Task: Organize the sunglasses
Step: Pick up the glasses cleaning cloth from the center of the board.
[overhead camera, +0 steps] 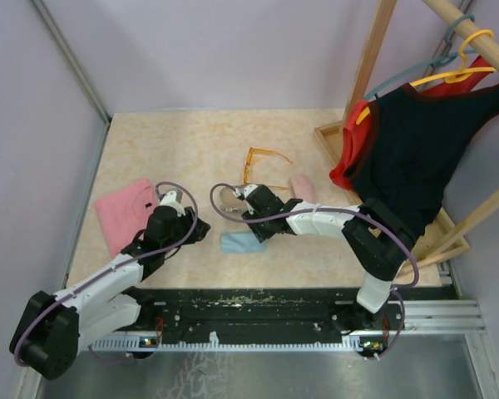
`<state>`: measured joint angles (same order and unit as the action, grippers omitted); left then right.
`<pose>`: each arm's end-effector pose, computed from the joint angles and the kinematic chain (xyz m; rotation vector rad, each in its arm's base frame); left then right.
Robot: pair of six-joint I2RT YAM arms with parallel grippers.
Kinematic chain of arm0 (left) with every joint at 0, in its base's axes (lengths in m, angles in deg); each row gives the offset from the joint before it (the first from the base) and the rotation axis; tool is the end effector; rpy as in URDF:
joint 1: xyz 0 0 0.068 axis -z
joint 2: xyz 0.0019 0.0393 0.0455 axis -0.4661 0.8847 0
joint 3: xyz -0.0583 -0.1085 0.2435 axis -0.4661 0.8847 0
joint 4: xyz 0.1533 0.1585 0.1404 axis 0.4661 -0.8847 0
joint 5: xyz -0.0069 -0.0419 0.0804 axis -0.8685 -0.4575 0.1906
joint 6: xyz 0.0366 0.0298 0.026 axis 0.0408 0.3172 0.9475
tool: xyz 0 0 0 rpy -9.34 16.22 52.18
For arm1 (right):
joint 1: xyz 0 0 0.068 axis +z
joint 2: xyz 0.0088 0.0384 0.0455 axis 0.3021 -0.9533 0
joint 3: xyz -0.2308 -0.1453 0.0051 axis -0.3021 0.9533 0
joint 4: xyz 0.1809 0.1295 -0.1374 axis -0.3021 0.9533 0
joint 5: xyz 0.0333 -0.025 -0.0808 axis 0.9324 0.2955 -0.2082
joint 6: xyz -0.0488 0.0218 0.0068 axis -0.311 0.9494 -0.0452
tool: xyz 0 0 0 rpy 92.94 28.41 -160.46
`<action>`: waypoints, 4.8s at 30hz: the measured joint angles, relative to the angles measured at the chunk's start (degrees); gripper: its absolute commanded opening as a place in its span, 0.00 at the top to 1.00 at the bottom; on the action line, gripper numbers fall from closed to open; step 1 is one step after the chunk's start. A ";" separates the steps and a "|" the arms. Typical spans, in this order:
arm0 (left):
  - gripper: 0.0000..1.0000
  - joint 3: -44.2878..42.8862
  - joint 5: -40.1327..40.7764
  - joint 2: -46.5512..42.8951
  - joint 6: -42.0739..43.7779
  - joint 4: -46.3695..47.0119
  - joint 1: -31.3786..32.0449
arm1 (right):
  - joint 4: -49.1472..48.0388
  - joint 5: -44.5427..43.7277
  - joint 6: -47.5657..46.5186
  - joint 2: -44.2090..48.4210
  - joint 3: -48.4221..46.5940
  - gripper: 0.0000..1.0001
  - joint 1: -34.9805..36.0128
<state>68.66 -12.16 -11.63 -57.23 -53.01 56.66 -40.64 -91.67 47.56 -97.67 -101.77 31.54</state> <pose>0.1730 -0.0933 0.1756 -0.1094 2.1648 -0.5810 0.2247 0.2556 0.1604 -0.9022 2.4281 0.2722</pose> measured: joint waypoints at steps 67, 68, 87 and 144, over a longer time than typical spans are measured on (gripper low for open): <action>0.50 -4.61 -9.38 17.16 -0.55 2.67 1.44 | -11.61 0.39 3.82 0.15 4.39 1.00 1.33; 0.51 -4.85 -8.85 17.16 -0.68 2.25 1.97 | -11.67 0.33 4.07 0.15 4.48 1.00 1.33; 0.54 -8.81 -1.77 21.44 -5.38 -0.07 8.11 | -14.69 -0.74 8.13 0.94 6.64 1.00 1.33; 0.98 -4.55 2.08 15.43 1.70 6.62 9.01 | -19.26 -4.22 15.21 9.81 15.65 1.00 1.36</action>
<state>64.11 -10.09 3.80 -55.53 -46.38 65.67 -59.89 -95.89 62.78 -87.86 -86.12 32.89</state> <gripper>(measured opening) 0.023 0.006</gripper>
